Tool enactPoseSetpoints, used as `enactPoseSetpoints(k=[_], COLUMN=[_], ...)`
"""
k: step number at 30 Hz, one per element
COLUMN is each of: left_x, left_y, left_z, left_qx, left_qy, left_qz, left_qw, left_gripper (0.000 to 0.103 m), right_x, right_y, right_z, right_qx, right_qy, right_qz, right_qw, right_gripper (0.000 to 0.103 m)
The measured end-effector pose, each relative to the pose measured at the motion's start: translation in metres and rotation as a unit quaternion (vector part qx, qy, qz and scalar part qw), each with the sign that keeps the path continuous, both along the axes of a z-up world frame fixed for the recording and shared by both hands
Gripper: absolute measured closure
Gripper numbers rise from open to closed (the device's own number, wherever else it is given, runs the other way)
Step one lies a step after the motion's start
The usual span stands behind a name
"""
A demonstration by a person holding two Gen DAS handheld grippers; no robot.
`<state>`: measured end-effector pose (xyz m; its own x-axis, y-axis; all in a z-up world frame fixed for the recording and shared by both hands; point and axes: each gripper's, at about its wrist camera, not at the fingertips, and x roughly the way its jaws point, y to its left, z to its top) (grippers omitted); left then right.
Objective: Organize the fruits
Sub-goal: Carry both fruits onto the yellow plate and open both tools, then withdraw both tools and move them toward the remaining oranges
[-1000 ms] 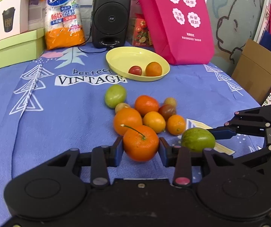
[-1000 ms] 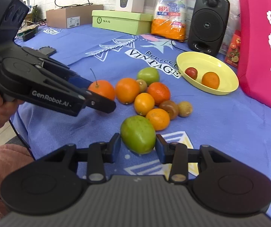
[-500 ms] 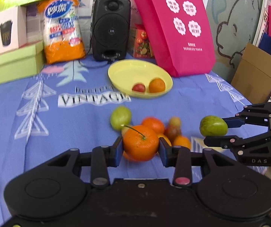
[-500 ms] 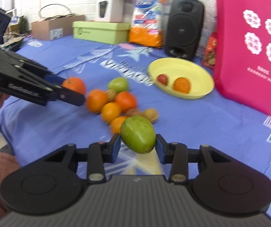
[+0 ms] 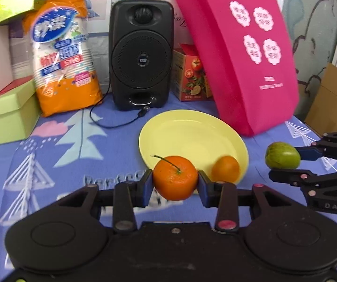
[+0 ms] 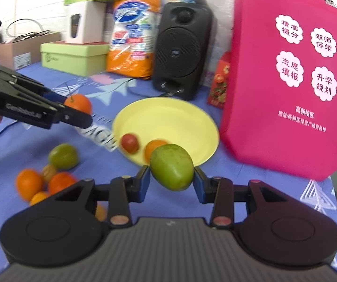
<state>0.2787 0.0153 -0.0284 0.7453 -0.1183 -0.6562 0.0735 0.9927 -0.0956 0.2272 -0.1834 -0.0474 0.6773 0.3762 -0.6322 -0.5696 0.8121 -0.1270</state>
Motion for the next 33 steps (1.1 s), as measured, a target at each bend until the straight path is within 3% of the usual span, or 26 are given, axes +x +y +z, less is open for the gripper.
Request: enactPoseSetpoints(k=[8,13,16,18,20,26,33], left_x=[0.070,0.087,0.088,0.082,0.073,0.025,-0.055], left_y=[0.005,0.005,0.003,-0.001,-0.005,0.003,0.016], left_z=[-0.032,-0.046,-0.047,-0.042,-0.034,-0.007,0.003], left_qx=[-0.006,-0.015,-0.016,-0.006,0.019,0.014,0.006], left_qy=[0.042,0.056,0.052,0.040,0.029,-0.007,-0.027], left_qz=[0.016,0.015,0.009,0.005,0.009,0.010,0.039], left_qw=[0.9990,0.9982,0.9985,0.9992,0.9994,0.9998,0.9989], left_gripper=[0.064,0.062,0.046,0.033,0.027,0.026,0.022], right_x=[0.057,0.082,0.088,0.088,0.085,0.053,-0.011], right_y=[0.011,0.019,0.025,0.026,0.025,0.008,-0.015], right_z=[-0.017,-0.035,-0.041,-0.039,-0.035,-0.017,-0.009], right_qx=[0.003,-0.008,-0.014,-0.012,-0.007,0.009,0.011], right_qy=[0.027,0.048,0.048,0.046,0.042,0.020,0.007], right_qz=[-0.024,-0.029,-0.025,-0.027,-0.028,-0.028,-0.008], right_qw=[0.999,0.998,0.998,0.998,0.999,0.999,1.000], right_gripper=[0.064,0.064,0.063,0.063,0.063,0.063,0.057])
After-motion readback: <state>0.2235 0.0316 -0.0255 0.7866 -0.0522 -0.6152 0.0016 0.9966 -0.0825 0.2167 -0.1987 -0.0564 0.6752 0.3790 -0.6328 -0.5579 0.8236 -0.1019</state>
